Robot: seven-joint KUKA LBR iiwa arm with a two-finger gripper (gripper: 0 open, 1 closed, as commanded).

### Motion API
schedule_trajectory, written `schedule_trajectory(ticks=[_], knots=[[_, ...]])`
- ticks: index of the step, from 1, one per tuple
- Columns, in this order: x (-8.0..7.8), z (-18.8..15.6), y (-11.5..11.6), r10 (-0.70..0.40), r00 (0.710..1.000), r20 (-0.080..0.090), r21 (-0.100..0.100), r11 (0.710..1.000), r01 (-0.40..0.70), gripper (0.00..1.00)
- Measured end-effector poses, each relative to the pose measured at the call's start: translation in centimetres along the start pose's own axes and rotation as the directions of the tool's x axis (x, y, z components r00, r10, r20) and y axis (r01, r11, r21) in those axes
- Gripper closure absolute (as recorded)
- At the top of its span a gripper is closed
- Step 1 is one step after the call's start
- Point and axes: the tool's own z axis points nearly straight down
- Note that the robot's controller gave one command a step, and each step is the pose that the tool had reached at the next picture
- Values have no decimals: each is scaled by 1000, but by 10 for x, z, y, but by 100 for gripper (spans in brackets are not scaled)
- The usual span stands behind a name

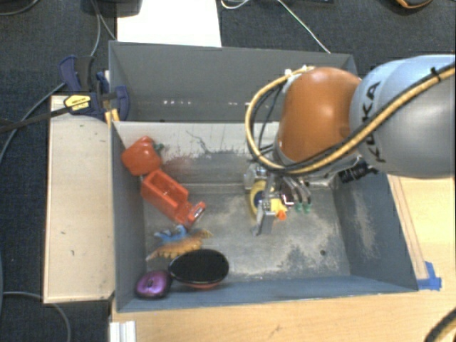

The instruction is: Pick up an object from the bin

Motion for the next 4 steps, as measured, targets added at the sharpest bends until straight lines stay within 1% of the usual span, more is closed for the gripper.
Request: schedule_trajectory(ticks=[1, 2, 3, 4], knots=[[-29, 109, -83, -77, 997, 2, 0, 997, 77, 0], [-29, 44, -78, 11, 1000, 4, 0, 1000, -11, 0], [-11, 80, -105, 119, 993, 6, -1, 993, -119, 0], [-27, 111, -102, 224, 975, 8, -3, 975, -224, 0]])
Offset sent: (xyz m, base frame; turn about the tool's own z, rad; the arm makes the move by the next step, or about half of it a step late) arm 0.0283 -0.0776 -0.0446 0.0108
